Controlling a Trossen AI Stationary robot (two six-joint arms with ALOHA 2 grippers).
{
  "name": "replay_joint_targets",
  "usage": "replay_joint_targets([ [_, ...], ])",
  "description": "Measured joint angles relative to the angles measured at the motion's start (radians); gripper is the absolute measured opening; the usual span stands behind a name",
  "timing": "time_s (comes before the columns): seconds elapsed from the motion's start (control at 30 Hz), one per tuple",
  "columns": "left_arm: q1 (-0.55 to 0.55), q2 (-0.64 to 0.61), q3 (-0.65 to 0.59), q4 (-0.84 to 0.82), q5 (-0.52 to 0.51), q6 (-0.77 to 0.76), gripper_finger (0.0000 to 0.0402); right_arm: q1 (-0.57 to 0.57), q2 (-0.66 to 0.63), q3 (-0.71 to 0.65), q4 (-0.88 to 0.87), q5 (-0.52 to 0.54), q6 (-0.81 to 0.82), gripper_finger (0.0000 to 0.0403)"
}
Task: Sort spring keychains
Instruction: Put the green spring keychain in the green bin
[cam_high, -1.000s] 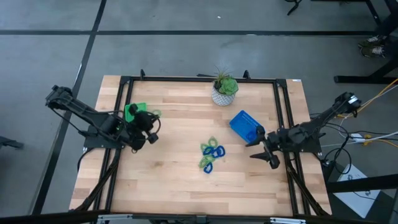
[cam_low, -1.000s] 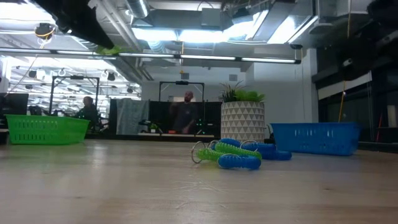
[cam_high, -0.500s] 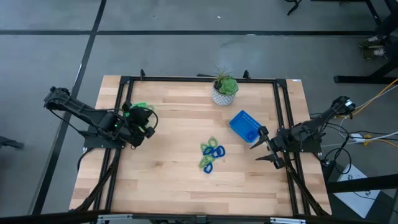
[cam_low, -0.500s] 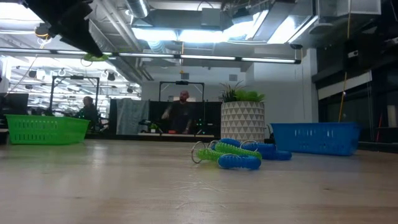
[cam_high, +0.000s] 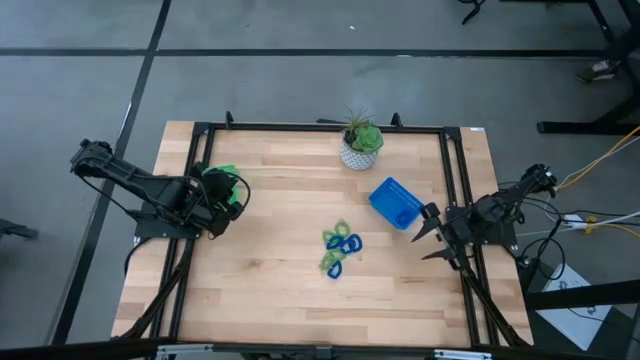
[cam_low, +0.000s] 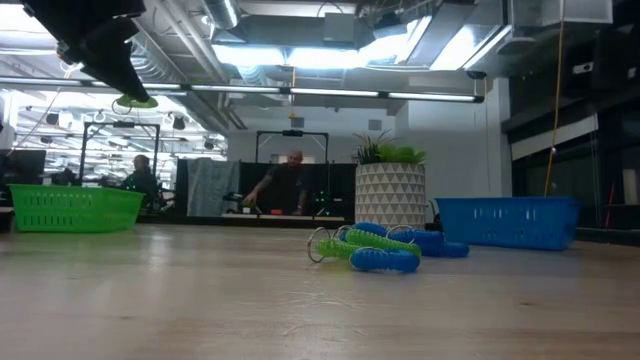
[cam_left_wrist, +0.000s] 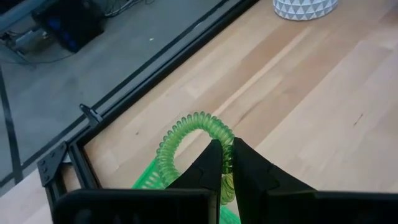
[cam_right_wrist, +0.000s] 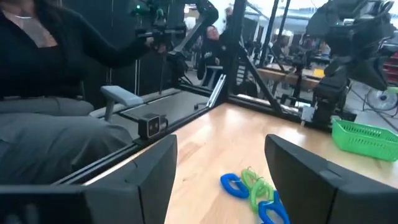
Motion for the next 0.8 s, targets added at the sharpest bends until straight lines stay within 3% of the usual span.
replay_joint_targets([
  [0.4, 0.013, 0.0, 0.0, -0.006, 0.03, 0.0, 0.0017, -0.075, 0.0, 0.0, 0.004, 0.008, -0.017, 0.0242],
  [0.8, 0.19, 0.001, 0.0, -0.155, 0.145, 0.002, 0.0015, -0.1, 0.0, 0.0, 0.003, 0.009, -0.006, 0.0242],
])
